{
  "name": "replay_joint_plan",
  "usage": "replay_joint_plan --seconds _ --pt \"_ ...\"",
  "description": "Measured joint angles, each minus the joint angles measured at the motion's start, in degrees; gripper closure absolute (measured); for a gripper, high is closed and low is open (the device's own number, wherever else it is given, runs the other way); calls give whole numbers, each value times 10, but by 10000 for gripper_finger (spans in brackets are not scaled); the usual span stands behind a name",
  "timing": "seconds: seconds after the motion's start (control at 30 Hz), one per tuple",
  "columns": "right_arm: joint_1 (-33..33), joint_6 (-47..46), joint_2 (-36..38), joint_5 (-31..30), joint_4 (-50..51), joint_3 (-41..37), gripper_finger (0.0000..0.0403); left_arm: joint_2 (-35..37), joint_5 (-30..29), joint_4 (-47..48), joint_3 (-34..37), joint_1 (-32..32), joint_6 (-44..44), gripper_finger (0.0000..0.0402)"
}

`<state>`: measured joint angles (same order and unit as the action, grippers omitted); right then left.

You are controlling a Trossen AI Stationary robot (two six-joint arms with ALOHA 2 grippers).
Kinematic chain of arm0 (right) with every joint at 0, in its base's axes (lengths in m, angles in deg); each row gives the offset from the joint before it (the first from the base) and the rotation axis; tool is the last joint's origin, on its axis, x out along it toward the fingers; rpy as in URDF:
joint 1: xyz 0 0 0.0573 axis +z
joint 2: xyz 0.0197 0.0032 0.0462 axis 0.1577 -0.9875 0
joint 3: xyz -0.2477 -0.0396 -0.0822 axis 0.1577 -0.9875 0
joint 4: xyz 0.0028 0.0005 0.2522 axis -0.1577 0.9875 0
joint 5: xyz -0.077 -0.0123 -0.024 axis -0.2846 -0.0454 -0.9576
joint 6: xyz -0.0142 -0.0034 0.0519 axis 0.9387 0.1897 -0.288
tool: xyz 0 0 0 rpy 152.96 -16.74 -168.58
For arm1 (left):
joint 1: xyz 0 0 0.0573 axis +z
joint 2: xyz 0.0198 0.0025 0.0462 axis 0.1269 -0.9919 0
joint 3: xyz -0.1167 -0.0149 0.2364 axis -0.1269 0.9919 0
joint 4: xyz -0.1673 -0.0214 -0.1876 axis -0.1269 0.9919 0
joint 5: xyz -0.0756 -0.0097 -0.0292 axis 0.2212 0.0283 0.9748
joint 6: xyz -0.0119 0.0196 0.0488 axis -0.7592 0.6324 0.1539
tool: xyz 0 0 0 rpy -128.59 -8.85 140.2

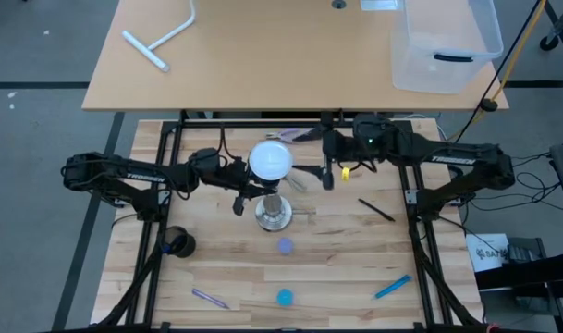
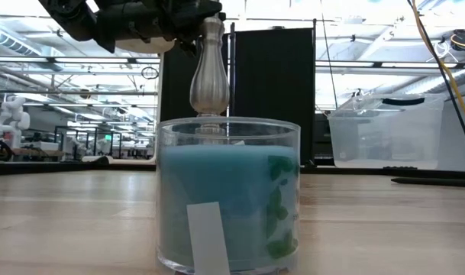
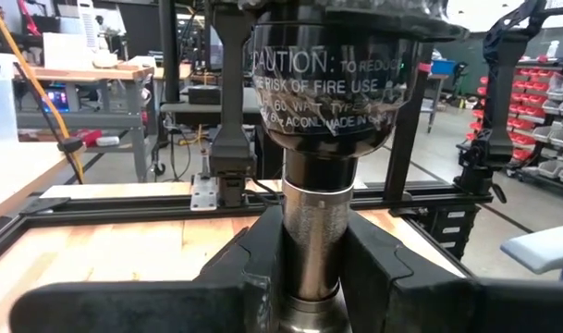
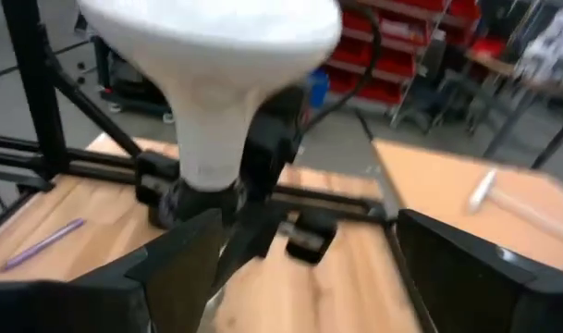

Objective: Screw lightbulb
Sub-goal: Remove the lightbulb from the silver lamp socket

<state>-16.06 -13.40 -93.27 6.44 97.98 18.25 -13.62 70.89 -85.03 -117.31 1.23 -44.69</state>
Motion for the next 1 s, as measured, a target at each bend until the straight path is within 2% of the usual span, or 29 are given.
replay_joint_plan --seconds 0.1,0.27,0.5,0.67,0.73,0.9,1.0 --pt "17 -30 -6 -14 17 -1 87 0 -21 0 0 0 2 326" --pt "72 -33 -22 -107 -12 -23 87 0 -39 -2 1 -1 2 326" --pt "125 -32 -40 -223 -228 -99 87 0 -68 -7 2 -1 0 326" --pt "133 -42 -57 -239 -404 -154 87 0 -106 -9 2 -1 -7 326" --pt "136 -33 -72 -265 -444 -162 87 0 -118 -10 1 -1 -9 326" --pt "135 -11 -121 -273 -516 -150 87 0 -149 -11 1 0 -20 326" --pt "135 14 -150 -304 -551 -133 87 0 -164 -13 1 0 -24 326"
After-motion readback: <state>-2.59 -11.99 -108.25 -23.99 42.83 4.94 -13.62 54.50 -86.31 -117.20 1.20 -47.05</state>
